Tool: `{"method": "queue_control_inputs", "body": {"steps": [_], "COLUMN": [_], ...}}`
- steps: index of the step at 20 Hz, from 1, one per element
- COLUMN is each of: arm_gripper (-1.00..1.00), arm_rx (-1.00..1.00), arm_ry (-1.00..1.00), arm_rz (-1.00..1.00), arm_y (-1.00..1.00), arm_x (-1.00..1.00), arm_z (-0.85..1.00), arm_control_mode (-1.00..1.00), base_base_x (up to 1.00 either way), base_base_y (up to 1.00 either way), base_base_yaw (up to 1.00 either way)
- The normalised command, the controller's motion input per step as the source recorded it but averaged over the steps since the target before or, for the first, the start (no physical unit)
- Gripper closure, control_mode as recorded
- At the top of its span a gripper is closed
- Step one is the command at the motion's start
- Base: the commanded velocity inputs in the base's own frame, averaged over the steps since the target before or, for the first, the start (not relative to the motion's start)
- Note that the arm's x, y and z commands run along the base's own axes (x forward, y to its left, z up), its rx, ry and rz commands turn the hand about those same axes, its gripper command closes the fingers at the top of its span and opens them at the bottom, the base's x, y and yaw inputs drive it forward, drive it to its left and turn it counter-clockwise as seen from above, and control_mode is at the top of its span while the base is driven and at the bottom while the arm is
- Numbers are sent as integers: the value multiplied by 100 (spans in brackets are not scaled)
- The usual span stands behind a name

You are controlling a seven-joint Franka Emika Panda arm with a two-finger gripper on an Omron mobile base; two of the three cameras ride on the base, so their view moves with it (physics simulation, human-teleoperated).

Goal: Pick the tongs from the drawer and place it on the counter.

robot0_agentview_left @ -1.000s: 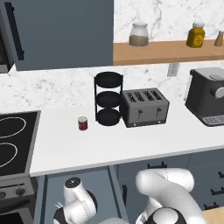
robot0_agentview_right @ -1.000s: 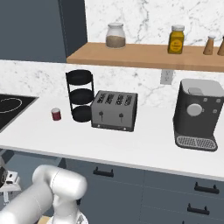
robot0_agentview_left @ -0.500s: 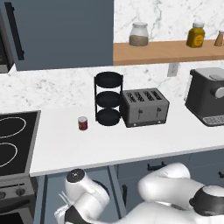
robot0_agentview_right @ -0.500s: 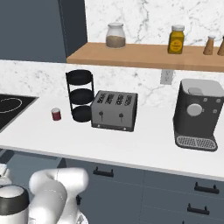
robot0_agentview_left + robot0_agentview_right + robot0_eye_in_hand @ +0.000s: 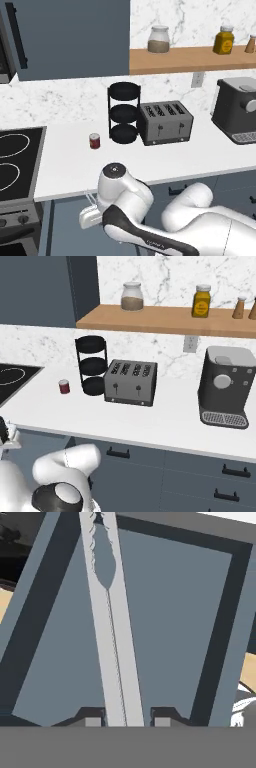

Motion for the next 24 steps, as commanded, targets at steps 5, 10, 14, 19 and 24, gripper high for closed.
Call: {"method": "queue_control_inputs", "body": {"steps": [5, 10, 14, 19, 24], "arm_gripper": [100, 100, 100, 100, 100], "arm_rx": [10, 11, 5, -2, -13], "arm_ry": [-1, 0, 1, 8, 1], "arm_rz": [-3, -4, -4, -9, -8], "arm_y": [-52, -48, -27, 0, 11], "arm_x": [63, 98, 100, 96, 67], "arm_z": [100, 94, 68, 9, -41], "arm_control_mode": [-100, -100, -100, -100, -100], "base_base_x": [0, 0, 0, 0, 0], "base_base_y": [0, 0, 0, 0, 0], "base_base_yaw": [0, 0, 0, 0, 0]}}
